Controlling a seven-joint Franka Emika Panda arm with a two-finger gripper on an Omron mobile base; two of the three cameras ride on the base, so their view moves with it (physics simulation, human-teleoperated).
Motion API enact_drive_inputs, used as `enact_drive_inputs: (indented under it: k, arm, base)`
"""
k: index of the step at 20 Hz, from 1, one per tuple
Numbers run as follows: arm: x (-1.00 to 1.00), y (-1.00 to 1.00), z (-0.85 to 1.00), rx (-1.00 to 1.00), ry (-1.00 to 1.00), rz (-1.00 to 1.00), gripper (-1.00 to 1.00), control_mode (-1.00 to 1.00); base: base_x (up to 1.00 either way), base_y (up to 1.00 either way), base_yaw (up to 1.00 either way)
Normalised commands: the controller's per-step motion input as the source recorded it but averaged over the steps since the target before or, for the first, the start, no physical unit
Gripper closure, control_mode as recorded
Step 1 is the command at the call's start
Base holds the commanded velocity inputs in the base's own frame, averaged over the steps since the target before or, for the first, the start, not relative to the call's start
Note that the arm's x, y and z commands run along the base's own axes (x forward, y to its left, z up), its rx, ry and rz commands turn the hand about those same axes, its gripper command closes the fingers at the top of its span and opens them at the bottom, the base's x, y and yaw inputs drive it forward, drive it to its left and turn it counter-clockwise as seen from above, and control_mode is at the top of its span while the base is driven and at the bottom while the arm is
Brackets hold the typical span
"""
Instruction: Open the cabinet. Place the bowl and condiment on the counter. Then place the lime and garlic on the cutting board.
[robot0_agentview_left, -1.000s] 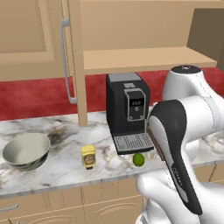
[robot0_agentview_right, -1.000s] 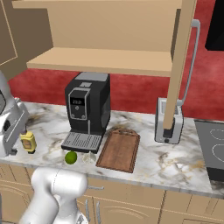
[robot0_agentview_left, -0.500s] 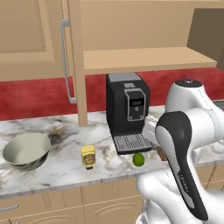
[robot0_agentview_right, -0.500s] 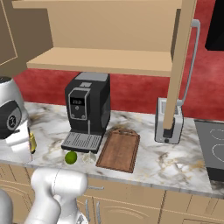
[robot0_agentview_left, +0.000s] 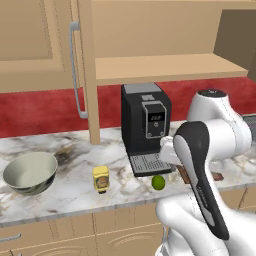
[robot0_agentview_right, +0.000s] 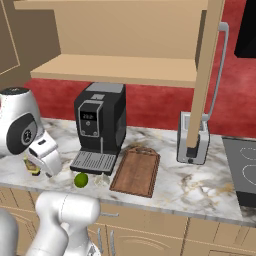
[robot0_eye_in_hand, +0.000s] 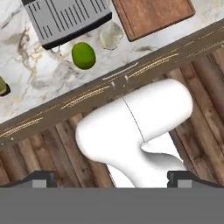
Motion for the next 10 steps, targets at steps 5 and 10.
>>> enact_drive_inputs:
  k: [5,10]
  arm:
    - [0.05,0.0,-0.48,-0.02,0.01,0.25,-1.0,-1.0]
    - [0.27,-0.03,-0.3,0.0,0.0,0.13,-1.0,-1.0]
  base:
    - [0.0,0.0,0.0]
    - [0.0,0.0,0.0]
